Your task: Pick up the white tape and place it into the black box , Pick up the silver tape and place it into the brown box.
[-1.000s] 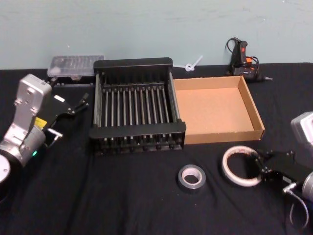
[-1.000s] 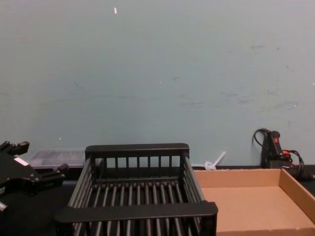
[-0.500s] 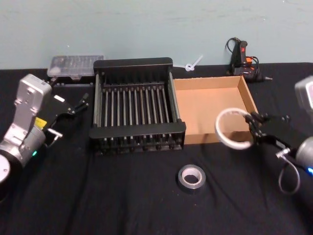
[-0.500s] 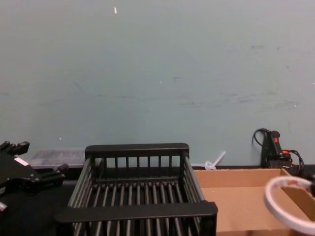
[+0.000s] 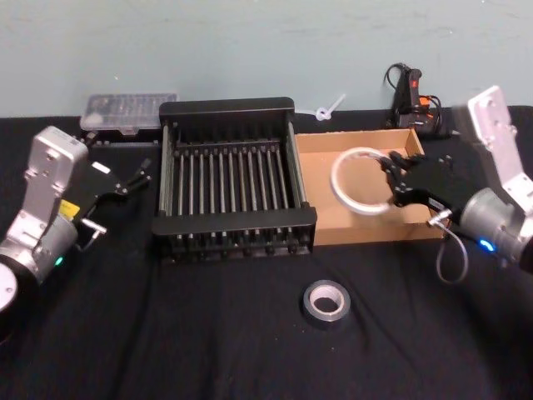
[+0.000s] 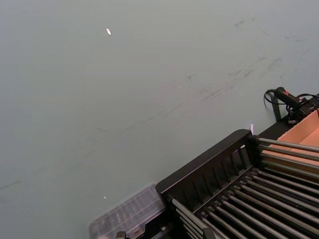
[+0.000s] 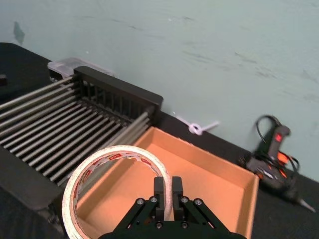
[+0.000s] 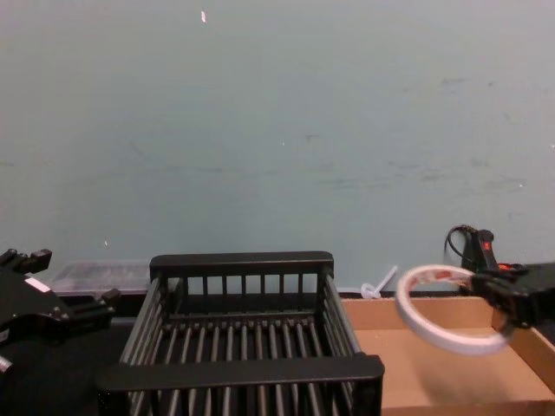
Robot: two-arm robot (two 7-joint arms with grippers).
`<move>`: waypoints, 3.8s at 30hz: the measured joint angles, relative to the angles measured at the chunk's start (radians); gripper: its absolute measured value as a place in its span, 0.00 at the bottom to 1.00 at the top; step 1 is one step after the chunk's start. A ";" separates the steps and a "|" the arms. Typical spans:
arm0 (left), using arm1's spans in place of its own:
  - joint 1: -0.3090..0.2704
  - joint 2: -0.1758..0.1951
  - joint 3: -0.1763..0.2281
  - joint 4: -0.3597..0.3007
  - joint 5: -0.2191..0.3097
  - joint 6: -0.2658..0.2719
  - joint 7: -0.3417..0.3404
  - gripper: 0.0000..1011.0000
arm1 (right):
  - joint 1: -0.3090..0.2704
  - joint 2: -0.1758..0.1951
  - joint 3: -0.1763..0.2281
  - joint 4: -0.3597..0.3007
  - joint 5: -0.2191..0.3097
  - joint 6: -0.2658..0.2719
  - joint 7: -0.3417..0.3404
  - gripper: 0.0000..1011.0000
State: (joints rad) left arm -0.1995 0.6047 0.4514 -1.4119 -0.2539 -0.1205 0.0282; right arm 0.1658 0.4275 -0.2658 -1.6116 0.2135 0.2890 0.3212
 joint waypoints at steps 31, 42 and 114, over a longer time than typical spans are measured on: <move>0.000 0.000 0.000 0.000 0.000 0.000 0.000 0.99 | 0.288 -0.177 -0.222 0.263 -0.119 -0.017 0.085 0.10; 0.000 0.000 0.000 0.000 0.000 0.000 0.000 0.99 | 0.305 -0.195 -0.229 0.290 -0.128 -0.015 0.076 0.10; 0.000 0.000 0.000 0.000 0.000 0.000 0.000 0.99 | -0.123 0.156 -0.055 -0.233 0.038 0.127 0.138 0.99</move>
State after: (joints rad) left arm -0.1995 0.6047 0.4514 -1.4120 -0.2539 -0.1205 0.0283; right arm 0.0427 0.5831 -0.3209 -1.8450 0.2514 0.4162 0.4592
